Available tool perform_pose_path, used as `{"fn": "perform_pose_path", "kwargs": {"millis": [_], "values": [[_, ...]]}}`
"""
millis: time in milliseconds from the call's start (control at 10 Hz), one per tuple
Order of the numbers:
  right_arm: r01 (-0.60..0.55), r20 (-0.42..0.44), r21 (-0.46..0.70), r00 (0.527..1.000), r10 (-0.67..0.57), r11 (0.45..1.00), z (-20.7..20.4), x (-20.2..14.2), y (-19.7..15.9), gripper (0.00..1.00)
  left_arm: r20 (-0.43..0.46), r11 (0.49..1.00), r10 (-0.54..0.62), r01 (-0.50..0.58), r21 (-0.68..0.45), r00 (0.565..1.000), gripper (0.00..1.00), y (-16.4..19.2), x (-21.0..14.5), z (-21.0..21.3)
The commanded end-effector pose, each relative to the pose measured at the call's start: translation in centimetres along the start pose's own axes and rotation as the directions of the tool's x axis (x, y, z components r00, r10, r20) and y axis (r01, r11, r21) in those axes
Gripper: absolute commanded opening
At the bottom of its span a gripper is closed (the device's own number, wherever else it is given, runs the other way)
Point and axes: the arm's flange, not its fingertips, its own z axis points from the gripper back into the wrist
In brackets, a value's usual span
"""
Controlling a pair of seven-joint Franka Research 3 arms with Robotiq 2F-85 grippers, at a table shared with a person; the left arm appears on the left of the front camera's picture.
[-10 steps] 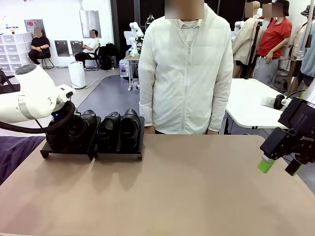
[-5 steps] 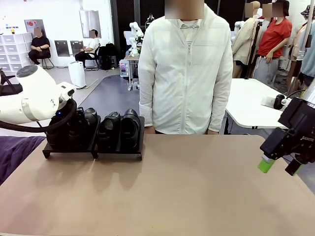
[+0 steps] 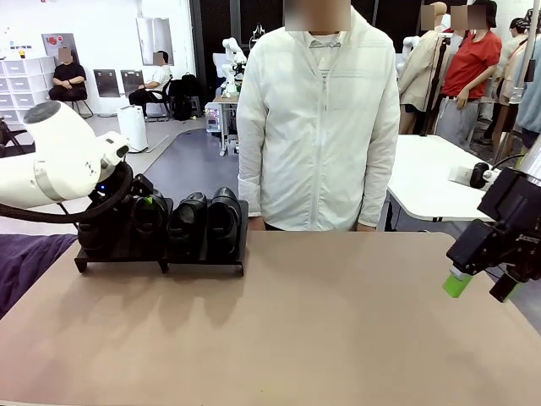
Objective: Organize the shoes by placing them on the stand.
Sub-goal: Place the Shoe from the middle of the table onto the Shoes Stand.
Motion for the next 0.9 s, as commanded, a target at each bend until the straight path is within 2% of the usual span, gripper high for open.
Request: {"fn": "perform_pose_path", "kwargs": {"millis": [0,300,400,500,600,700,800], "values": [[-0.009,-0.008,0.0,1.0,0.009,1.0,0.4,0.1,-0.1,1.0,-0.004,0.998,-0.049,0.049,-0.041,0.999,1.0,0.2,-0.9,3.5],[-0.009,-0.008,0.0,1.0,0.009,1.0,0.4,0.1,-0.1,1.0,-0.076,0.988,-0.129,0.122,-0.098,0.989,1.0,-0.2,-1.0,9.4],[-0.009,-0.008,0.0,1.0,0.009,1.0,0.4,0.1,-0.1,1.0,-0.22,0.971,-0.196,0.157,-0.182,0.956,1.0,0.3,-1.3,12.5],[-0.009,-0.008,0.0,1.0,0.009,1.0,0.4,0.1,-0.1,1.0,-0.373,0.937,-0.287,0.178,-0.299,0.882,1.0,1.2,-2.2,15.5],[-0.009,-0.008,0.0,1.0,0.009,1.0,0.4,0.1,-0.1,1.0,-0.386,0.903,-0.365,0.221,-0.368,0.847,1.0,2.2,-3.8,18.0],[-0.009,-0.008,0.0,1.0,0.009,1.0,0.4,0.1,-0.1,1.0,-0.4,0.89,-0.399,0.242,-0.387,0.825,1.0,3.2,-6.5,20.5],[-0.009,-0.008,0.0,1.0,0.009,1.0,0.4,0.1,-0.1,1.0,-0.365,0.872,-0.395,0.219,-0.438,0.843,1.0,4.5,-10.2,23.0]]}}
